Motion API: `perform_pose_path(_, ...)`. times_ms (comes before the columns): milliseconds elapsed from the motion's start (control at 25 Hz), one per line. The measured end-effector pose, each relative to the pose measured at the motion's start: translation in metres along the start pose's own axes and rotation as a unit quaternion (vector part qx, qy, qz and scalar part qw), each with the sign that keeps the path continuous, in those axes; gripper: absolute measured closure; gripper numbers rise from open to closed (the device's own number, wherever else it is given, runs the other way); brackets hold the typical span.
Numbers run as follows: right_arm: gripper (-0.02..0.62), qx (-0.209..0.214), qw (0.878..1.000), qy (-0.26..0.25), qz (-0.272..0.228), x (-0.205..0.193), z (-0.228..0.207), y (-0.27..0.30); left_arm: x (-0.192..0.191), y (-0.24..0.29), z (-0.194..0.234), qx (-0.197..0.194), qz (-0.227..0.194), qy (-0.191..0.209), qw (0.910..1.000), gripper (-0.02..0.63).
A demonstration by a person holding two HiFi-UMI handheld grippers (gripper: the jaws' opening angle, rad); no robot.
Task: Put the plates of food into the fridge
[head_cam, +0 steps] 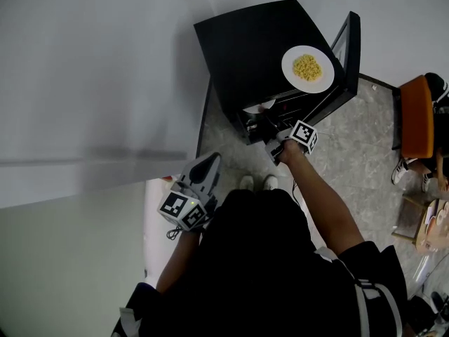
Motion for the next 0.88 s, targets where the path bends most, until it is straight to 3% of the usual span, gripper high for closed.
perform_pose_path(400,0.486,0.021,0.999,0.013,-0.021,0.007,0.007,-0.043,-0.011,0.013,-0.012,-0.049,0.021,-0.01,0.9985,0.584)
perform_pose_path(880,0.486,0.053,0.997,0.012,-0.049,0.012,0.036,-0.075,-0.012,0.023,-0.014,-0.061,0.012,-0.01,0.998,0.583)
Point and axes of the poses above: the fingertips, and each gripper's own axes: y forward along the fingers, z to its left, x out of its top, the point moved 8 cm from there along -y, backward along the fingers, and after that the axes turned 8 degrees about -z, right-handed, at the moved point
